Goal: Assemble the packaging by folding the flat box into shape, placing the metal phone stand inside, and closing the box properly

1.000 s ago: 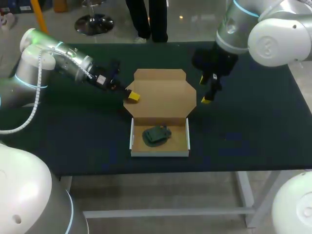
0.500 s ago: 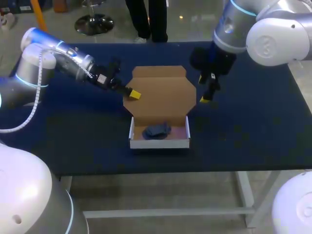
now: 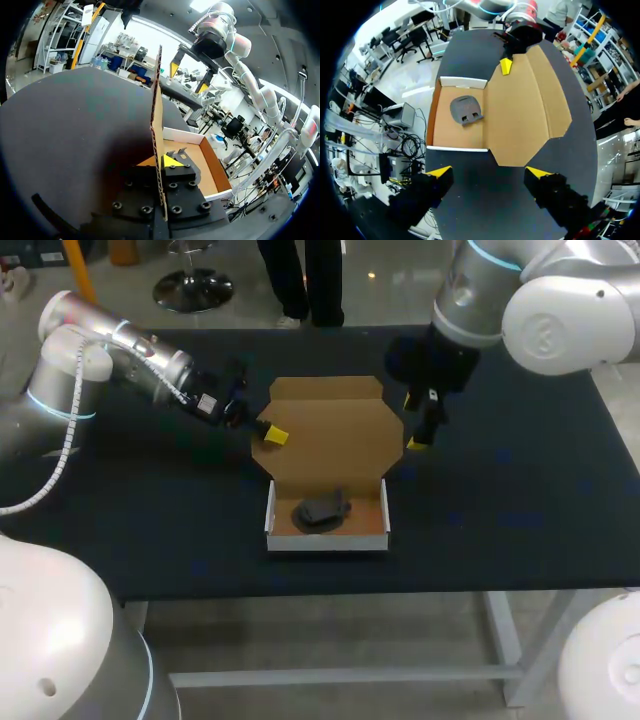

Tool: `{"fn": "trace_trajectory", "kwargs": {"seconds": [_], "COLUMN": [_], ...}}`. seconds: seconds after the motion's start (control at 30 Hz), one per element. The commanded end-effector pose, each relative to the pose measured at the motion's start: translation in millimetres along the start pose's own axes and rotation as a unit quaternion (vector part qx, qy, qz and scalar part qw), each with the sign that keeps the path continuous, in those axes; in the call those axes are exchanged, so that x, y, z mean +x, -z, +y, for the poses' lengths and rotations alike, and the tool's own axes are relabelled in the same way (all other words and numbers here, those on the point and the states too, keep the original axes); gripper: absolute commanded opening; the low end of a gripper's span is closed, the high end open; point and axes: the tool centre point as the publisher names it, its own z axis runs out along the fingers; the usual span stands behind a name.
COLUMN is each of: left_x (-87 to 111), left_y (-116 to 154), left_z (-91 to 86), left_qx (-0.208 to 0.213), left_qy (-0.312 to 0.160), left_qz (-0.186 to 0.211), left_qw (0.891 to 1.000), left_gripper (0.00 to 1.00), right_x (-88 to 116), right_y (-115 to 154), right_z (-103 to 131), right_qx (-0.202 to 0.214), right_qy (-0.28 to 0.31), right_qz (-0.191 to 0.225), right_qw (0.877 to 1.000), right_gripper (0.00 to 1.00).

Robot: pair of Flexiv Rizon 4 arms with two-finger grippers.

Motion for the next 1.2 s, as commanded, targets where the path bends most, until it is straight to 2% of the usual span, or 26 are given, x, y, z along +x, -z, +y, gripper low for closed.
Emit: {"fn": "trace_trajectory", "kwargs": {"seconds": [0.03, 0.5, 0.93, 1.07, 1.2], "left_x": [13.0, 27.0, 37.9, 39.7, 40.2], "left_y": [-1, -1, 0, 2, 1], "left_z": [-2.3, -4.3, -6.8, -6.1, -5.7], "left_qx": [-0.005, -0.004, 0.002, -0.001, -0.002], "left_qy": [-0.014, -0.087, -0.128, -0.130, -0.130], "left_qz": [-0.024, -0.076, -0.112, -0.133, -0.134], "left_qw": [1.000, 0.993, 0.985, 0.983, 0.982], "left_gripper": [0.00, 0.00, 0.00, 0.00, 0.00], "right_x": [2, 6, 7, 7, 7], "right_y": [3, 12, 19, 22, 24], "right_z": [1, 4, 5, 7, 9], "right_qx": [0.001, 0.000, -0.002, -0.002, 0.000], "right_qy": [0.001, 0.007, 0.012, 0.014, 0.018], "right_qz": [0.000, -0.009, -0.017, -0.017, -0.020], "right_qw": [1.000, 1.000, 1.000, 1.000, 1.000], "right_gripper": [1.00, 1.00, 1.00, 1.00, 1.00]}}
